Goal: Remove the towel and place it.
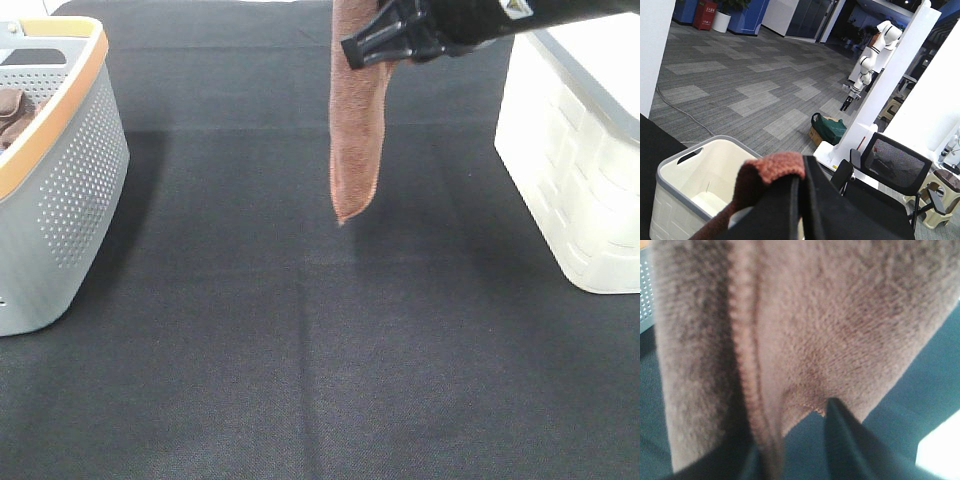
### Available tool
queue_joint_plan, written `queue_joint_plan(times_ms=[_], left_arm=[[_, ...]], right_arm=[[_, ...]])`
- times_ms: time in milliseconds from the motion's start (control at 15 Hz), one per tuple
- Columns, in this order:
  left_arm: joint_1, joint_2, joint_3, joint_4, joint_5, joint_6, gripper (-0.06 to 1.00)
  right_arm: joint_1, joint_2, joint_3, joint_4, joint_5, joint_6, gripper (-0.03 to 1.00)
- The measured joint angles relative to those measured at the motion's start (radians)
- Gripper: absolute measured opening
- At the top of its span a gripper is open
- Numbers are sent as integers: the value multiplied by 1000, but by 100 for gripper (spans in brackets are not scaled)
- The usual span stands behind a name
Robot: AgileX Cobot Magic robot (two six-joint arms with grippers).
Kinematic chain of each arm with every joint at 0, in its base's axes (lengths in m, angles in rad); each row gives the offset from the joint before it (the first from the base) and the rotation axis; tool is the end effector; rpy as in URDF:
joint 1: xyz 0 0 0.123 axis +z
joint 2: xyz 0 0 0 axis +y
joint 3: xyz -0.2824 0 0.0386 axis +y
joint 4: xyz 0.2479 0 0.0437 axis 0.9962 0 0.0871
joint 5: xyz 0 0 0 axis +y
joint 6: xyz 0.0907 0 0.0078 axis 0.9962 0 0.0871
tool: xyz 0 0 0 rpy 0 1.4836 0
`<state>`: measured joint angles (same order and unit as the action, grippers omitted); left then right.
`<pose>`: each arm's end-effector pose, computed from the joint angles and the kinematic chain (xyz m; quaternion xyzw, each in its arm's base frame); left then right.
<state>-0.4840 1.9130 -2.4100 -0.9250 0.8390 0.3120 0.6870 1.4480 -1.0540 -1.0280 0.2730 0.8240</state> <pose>0.3301 -0.2347 0.5321 0.2441 0.6655 -0.4903 0.5070 0.2678 0.1924 0.3146 -0.3002 0.7885 0.0351 0.5357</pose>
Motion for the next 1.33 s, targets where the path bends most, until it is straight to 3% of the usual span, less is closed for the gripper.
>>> queue_joint_plan(times_ms=[133, 267, 333, 467, 667, 733, 800, 933, 1067, 1200, 1333], left_arm=[[0, 0, 0, 5, 9, 0, 0], [0, 0, 0, 110, 59, -5, 0], [0, 0, 0, 110, 59, -5, 0], [-3, 0, 0, 405, 175, -122, 0], [-3, 0, 0, 761, 306, -290, 0], [-3, 1, 0, 859, 356, -324, 0], [-3, 4, 0, 902, 374, -337, 0], [-3, 14, 2, 925, 376, -340, 0], [-3, 16, 23, 925, 378, -340, 0], [-3, 16, 70, 925, 378, -342, 0], [-3, 16, 127, 952, 380, -342, 0]], right_arm=[[0, 0, -17, 1, 1, 2, 2], [0, -2, -29, 52, 6, -1, 0], [0, -2, -29, 52, 6, -1, 0], [0, -2, -28, 211, 29, -135, 0], [0, -2, -28, 649, 43, -591, 0], [0, -2, -29, 868, 96, -845, 0], [0, -2, -39, 1012, 177, -995, 0], [0, -2, -70, 1144, 311, -1095, 0], [1, -2, -122, 1085, 411, -998, 0], [1, -2, -167, 874, 492, -812, 0], [0, -2, -191, 615, 506, -638, 0]])
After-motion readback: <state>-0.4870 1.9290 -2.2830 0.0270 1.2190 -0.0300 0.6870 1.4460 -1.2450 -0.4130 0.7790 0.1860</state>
